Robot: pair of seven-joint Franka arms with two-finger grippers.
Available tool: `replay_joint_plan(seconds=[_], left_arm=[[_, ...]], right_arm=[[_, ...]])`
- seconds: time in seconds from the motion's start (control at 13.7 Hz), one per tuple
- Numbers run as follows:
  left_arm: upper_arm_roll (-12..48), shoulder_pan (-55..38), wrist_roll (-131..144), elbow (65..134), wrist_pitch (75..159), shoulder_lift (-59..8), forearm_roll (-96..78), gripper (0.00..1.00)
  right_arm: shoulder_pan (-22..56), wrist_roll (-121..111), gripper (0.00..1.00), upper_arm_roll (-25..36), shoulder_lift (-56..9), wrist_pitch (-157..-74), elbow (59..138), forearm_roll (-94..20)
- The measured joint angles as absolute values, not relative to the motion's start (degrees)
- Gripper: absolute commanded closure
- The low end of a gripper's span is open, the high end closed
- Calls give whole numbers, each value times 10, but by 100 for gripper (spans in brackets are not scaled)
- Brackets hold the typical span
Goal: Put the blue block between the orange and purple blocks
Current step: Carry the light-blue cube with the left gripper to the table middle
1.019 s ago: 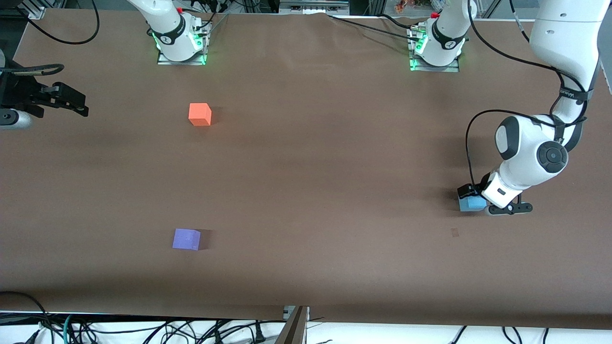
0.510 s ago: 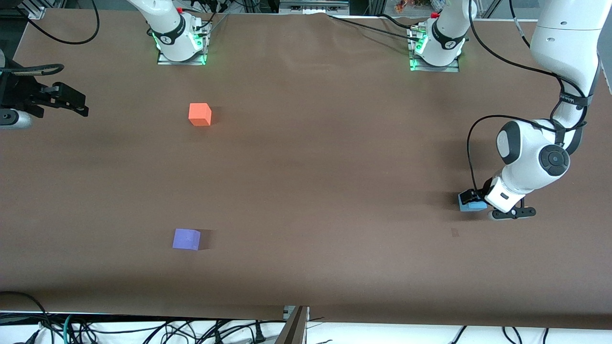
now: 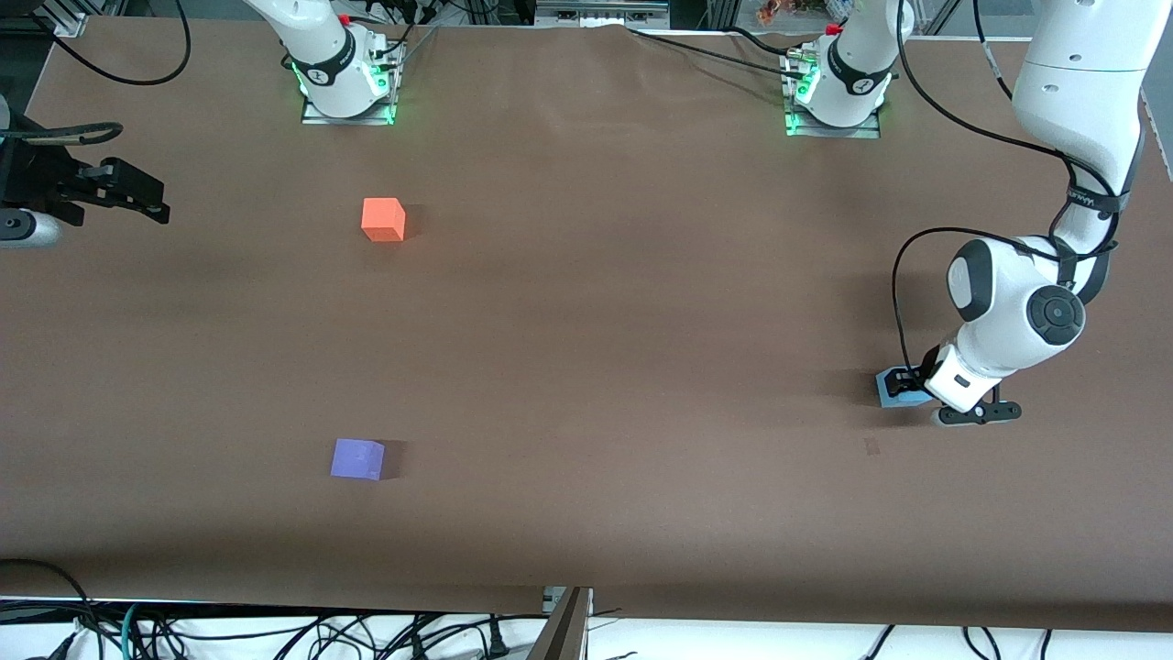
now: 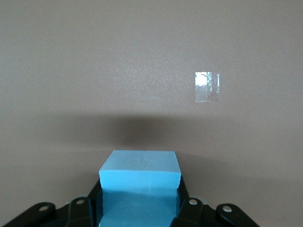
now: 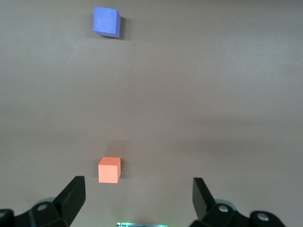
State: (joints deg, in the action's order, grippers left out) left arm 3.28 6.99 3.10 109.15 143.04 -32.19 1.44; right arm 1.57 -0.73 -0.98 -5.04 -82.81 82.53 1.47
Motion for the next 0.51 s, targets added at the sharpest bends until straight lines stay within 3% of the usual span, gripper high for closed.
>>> replay_joint_plan(seconds=[0.29, 0.51], left_arm=[[56, 61, 31, 1088, 1423, -322, 14, 100], [90, 6, 76, 1063, 1385, -321, 14, 100]], right_arm=[[16, -7, 0, -10, -50, -828, 825, 15], [16, -7, 0, -10, -50, -828, 825, 15]])
